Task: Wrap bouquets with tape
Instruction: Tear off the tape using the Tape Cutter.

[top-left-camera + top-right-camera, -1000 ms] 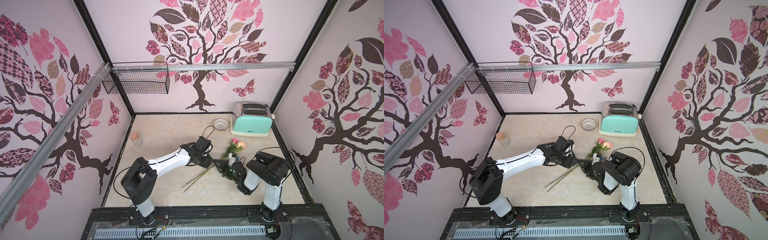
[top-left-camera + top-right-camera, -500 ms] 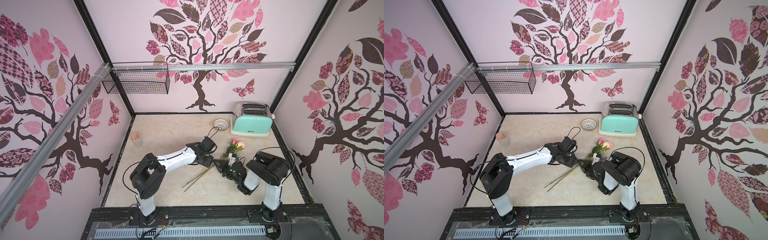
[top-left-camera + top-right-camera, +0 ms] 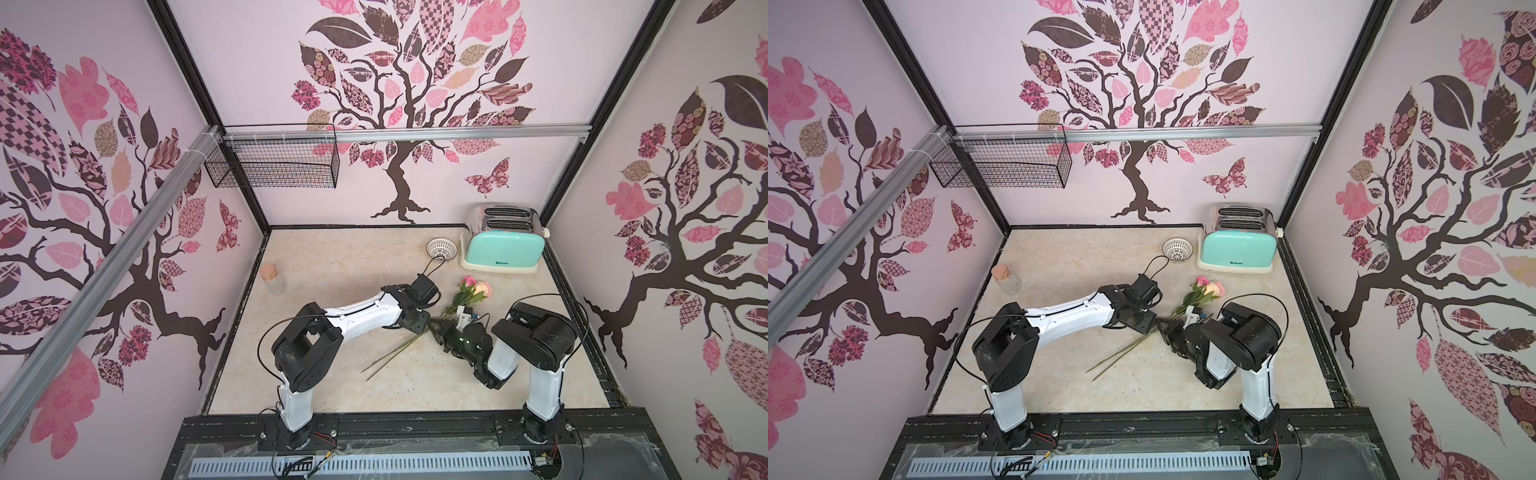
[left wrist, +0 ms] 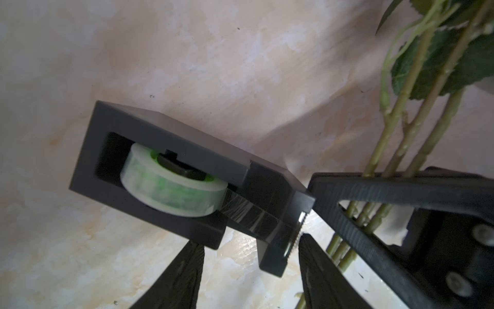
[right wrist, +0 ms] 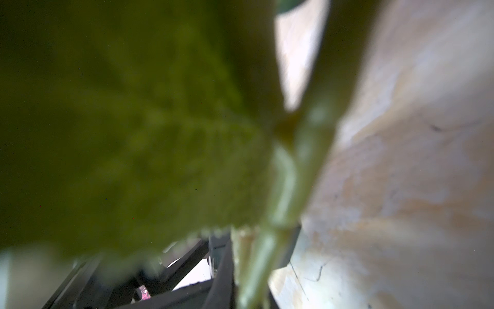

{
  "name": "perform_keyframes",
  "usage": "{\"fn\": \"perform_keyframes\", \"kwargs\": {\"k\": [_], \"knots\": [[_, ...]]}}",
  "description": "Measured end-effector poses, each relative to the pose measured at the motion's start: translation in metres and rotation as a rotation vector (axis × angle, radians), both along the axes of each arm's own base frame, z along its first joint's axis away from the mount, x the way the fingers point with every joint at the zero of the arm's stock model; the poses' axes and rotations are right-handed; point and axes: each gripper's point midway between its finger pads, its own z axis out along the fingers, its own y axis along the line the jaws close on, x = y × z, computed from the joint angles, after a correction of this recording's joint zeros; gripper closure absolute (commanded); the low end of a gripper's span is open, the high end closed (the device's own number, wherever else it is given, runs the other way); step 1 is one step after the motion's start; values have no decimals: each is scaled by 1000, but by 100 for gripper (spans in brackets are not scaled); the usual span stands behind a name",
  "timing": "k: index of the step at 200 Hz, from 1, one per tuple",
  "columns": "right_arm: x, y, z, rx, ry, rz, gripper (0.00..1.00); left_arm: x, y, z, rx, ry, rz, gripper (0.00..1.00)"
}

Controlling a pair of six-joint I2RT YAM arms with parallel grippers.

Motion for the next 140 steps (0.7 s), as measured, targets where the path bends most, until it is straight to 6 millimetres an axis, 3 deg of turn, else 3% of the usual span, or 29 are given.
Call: {"fn": "perform_keyframes", "kwargs": {"k": [37, 75, 102, 122, 140], "knots": [[-6, 5, -3, -3, 10, 36, 100, -5, 12, -30, 104, 38, 3, 40], [-7, 7, -5, -2, 15, 44, 100, -8, 17, -26, 115, 44, 7, 40], [-7, 6, -2, 0, 7, 44, 100, -8, 17, 4, 81, 20, 15, 40], [-7, 4, 0, -6, 1, 42, 100, -1, 11, 48, 0, -38, 33, 41], [-4, 0, 15, -15, -34, 39, 100, 5, 13, 86, -84, -88, 63, 42]]}}
